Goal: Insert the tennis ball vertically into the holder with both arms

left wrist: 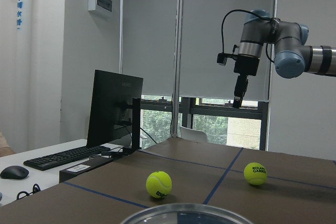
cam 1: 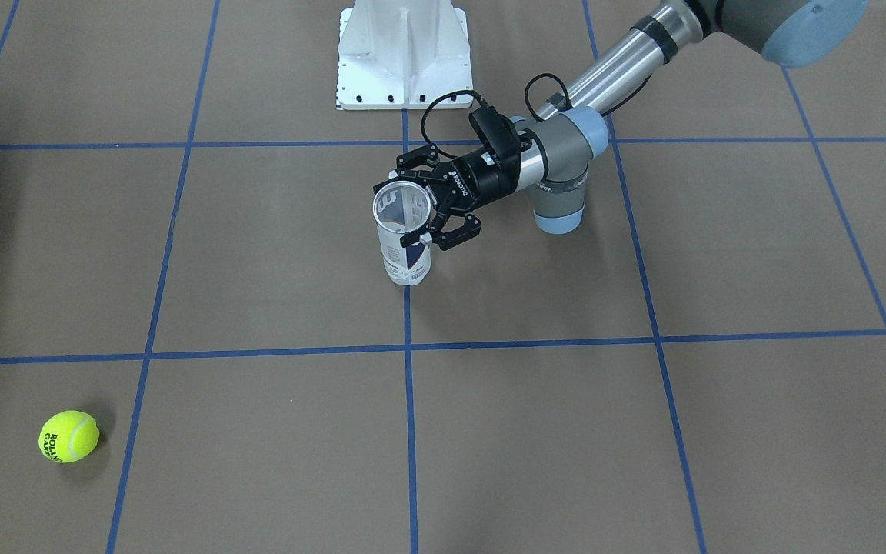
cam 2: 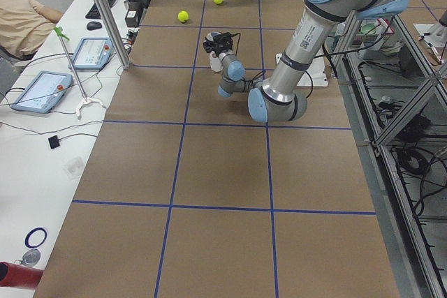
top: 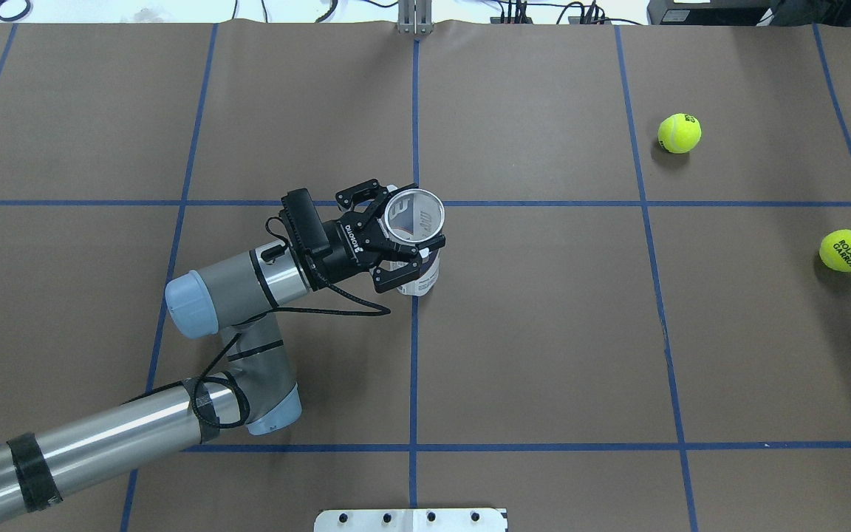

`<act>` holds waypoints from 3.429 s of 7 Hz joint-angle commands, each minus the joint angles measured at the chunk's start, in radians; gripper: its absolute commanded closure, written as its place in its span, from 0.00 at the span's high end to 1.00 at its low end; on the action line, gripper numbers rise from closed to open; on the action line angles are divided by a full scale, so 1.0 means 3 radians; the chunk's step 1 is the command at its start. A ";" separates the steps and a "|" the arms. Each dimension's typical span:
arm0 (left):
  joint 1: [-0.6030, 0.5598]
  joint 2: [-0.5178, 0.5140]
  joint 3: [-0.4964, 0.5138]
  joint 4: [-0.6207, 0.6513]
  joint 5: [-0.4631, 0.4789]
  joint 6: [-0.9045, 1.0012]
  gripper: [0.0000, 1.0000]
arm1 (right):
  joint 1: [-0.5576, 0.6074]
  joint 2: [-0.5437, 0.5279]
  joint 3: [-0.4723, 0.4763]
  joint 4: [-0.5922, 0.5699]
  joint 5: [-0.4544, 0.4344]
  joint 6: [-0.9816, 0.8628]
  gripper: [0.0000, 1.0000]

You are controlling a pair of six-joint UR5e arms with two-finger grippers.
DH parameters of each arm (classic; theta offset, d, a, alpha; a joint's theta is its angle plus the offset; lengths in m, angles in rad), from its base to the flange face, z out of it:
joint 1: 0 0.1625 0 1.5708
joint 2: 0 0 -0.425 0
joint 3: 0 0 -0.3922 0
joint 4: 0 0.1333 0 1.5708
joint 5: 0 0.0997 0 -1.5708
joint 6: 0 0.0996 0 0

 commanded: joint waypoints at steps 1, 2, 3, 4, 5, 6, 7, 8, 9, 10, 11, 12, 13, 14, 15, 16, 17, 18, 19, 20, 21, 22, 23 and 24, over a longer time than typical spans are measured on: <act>0.0027 -0.0002 -0.0005 0.0001 0.0000 0.0006 0.88 | 0.0000 -0.0001 0.0000 0.0000 0.0000 0.0000 1.00; 0.0027 0.0003 -0.0005 -0.0004 0.0000 0.0007 0.89 | 0.0000 -0.0001 0.0000 0.0000 0.0000 0.0000 1.00; 0.0027 0.0003 -0.0010 -0.0004 0.0000 0.0007 0.90 | 0.0000 -0.0001 0.0000 0.0005 0.0005 0.0000 1.00; 0.0027 0.0003 -0.0015 -0.0004 0.0000 0.0007 0.90 | 0.0000 0.0004 0.0005 0.0000 0.0005 0.0005 1.00; 0.0027 0.0003 -0.0020 -0.0004 0.0000 0.0007 0.90 | -0.0010 -0.0001 0.0005 0.0000 0.0061 0.0050 1.00; 0.0027 0.0003 -0.0025 -0.0004 0.0000 0.0007 0.91 | -0.0106 -0.0006 0.0010 0.0020 0.0163 0.0086 1.00; 0.0027 -0.0002 -0.0030 -0.0004 0.0000 0.0007 0.91 | -0.0295 -0.0062 0.0025 0.0061 0.0143 0.0092 1.00; 0.0027 0.0003 -0.0030 -0.0004 0.0000 0.0007 0.91 | -0.0428 -0.0093 0.0010 0.0173 0.0128 0.0153 1.00; 0.0027 -0.0002 -0.0035 -0.0004 0.0000 0.0001 0.91 | -0.0546 -0.0169 0.0010 0.0305 0.0123 0.0234 1.00; 0.0027 -0.0002 -0.0035 -0.0004 0.0000 0.0006 0.91 | -0.0664 -0.0276 -0.0015 0.0499 0.0057 0.0281 1.00; 0.0027 -0.0002 -0.0035 -0.0004 0.0000 0.0001 0.91 | -0.0771 -0.0323 -0.0020 0.0547 -0.0045 0.0322 1.00; 0.0027 -0.0002 -0.0035 -0.0004 0.0000 0.0001 0.91 | -0.0868 -0.0334 -0.0071 0.0557 -0.0162 0.0317 1.00; 0.0027 -0.0002 -0.0035 -0.0004 0.0000 0.0006 0.91 | -0.0915 -0.0334 -0.0188 0.0704 -0.0184 0.0322 1.00; 0.0027 -0.0002 -0.0035 -0.0004 0.0000 0.0007 0.91 | -0.0925 -0.0334 -0.0377 0.0943 -0.0184 0.0322 1.00; 0.0027 0.0003 -0.0035 -0.0004 0.0000 0.0007 0.91 | -0.0931 -0.0334 -0.0510 0.1123 -0.0184 0.0337 1.00; 0.0027 0.0003 -0.0030 -0.0004 0.0000 0.0007 0.91 | -0.0956 -0.0334 -0.0521 0.1130 -0.0184 0.0373 1.00; 0.0027 0.0003 -0.0030 0.0001 0.0000 0.0032 0.90 | -0.0971 -0.0339 -0.0522 0.1135 -0.0184 0.0373 1.00; 0.0032 0.0003 -0.0020 0.0001 0.0000 0.0169 0.90 | -0.0987 -0.0354 -0.0522 0.1140 -0.0189 0.0373 1.00; 0.0037 0.0003 -0.0015 0.0006 0.0000 0.0170 0.90 | -0.1007 -0.0359 -0.0522 0.1140 -0.0189 0.0373 1.00; 0.0037 0.0003 -0.0015 0.0001 0.0000 0.0170 0.90 | -0.1043 -0.0364 -0.0527 0.1140 -0.0194 0.0373 1.00; 0.0037 0.0003 -0.0015 0.0001 0.0000 0.0170 0.90 | -0.1084 -0.0364 -0.0527 0.1145 -0.0210 0.0398 1.00; 0.0037 0.0003 -0.0015 0.0001 0.0000 0.0170 0.90 | -0.1150 -0.0364 -0.0532 0.1145 -0.0336 0.0399 1.00; 0.0037 0.0008 -0.0015 0.0001 0.0000 0.0170 0.90 | -0.1171 -0.0364 -0.0532 0.1145 -0.0363 0.0399 0.98; 0.0042 0.0003 -0.0015 0.0001 0.0000 0.0170 0.90 | -0.1206 -0.0359 -0.0542 0.1145 -0.0399 0.0399 0.77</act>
